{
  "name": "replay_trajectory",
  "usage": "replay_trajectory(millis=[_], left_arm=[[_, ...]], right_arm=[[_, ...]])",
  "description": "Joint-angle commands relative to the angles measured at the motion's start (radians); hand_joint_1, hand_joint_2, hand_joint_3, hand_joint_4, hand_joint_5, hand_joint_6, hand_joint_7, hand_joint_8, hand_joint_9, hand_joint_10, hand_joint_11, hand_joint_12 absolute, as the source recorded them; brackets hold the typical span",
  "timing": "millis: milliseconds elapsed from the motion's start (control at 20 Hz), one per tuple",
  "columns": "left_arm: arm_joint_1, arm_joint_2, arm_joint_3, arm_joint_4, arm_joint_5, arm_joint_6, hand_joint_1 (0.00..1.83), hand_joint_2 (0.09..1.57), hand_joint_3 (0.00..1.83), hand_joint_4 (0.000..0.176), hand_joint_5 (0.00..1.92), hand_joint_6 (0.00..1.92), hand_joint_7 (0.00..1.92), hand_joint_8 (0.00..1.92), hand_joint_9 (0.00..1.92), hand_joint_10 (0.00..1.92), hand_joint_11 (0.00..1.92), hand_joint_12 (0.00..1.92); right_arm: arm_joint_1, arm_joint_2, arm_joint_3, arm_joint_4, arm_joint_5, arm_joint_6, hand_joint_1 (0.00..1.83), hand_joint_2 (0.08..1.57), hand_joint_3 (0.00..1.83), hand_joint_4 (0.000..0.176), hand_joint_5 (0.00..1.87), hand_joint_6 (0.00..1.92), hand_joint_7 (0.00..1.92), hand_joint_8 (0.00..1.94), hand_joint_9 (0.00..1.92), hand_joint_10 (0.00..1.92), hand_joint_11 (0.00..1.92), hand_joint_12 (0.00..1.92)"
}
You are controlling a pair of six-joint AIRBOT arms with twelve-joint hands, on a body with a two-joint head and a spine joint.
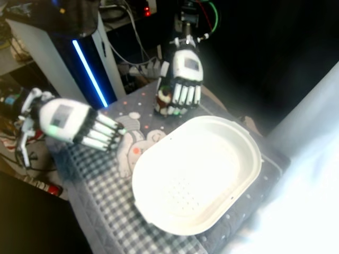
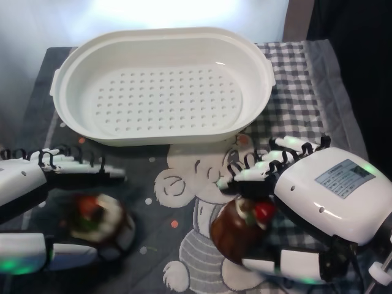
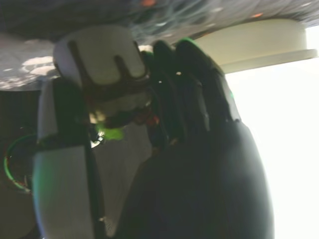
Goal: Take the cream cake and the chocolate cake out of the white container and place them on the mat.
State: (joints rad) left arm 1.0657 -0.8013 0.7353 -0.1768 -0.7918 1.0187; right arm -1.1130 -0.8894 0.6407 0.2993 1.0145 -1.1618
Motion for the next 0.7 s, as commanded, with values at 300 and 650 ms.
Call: replay_trajectory(millis=[300, 650], left_arm=[[0.02, 0.008, -0.003, -0.021, -0.193, -0.014, 0.41, 0.83, 0.0, 0.076, 0.23, 0.02, 0.21, 0.02, 0.21, 0.08, 0.0, 1.2], [0.036, 0.043, 0.002, -0.078, -0.46, -0.013, 0.32, 1.22, 0.01, 0.0, 0.92, 0.09, 0.84, 0.78, 0.75, 1.13, 0.6, 1.47]], right_arm=[[0.007, 0.033, -0.009, -0.028, 0.137, 0.005, 0.5, 0.89, 0.0, 0.0, 0.44, 0.0, 0.53, 0.01, 0.38, 0.53, 0.06, 1.48], [0.007, 0.111, -0.017, -0.038, 0.37, 0.005, 0.5, 0.99, 0.02, 0.0, 0.73, 0.12, 0.86, 0.21, 0.63, 0.83, 0.41, 1.38]])
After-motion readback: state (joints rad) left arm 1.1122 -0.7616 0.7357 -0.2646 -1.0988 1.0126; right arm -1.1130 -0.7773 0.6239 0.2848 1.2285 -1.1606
